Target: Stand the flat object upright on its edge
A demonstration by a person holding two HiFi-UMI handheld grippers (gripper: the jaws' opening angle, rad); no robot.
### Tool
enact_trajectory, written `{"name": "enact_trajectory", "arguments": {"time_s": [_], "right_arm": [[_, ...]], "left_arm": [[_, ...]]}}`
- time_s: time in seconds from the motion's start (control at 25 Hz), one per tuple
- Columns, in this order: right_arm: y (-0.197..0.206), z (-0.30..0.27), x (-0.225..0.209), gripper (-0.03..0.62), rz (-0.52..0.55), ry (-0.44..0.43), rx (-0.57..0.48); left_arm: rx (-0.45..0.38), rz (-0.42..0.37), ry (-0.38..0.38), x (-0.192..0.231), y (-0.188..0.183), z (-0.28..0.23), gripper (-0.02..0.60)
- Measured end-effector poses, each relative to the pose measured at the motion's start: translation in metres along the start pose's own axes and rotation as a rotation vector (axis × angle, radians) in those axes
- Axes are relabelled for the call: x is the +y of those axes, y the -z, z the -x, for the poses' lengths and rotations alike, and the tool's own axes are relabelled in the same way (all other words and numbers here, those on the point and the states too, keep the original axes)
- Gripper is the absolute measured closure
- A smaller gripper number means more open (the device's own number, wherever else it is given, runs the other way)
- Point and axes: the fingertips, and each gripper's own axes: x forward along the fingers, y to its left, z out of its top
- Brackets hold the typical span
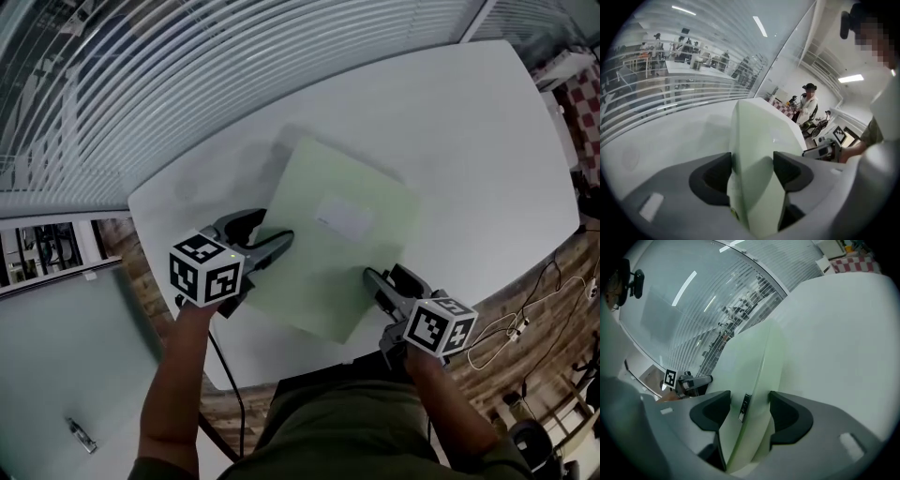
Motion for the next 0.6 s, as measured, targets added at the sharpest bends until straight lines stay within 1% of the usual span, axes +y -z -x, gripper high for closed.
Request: {"name": "enact_trajectory", "arguments": {"time_s": [0.24, 0.44, 0.6], "right_arm": [[-0.007, 0.012, 0.012, 0.332, 0.054, -0.018, -0.010], [-0.020, 0.018, 0.031, 0.332, 0.111, -0.044, -0.030], [-0.034, 0.023, 0.044, 0.332, 0.180, -0.065, -0.046]], "left_arm": [[-0.054, -0.005, -0.051, -0.017, 0.000, 0.023, 0.302], [-0.152, 0.023, -0.111, -0.026, -0.004, 0.049, 0.302], [-0.214, 0.053, -0.141, -0.034, -0.005, 0.065, 0.302]]}}
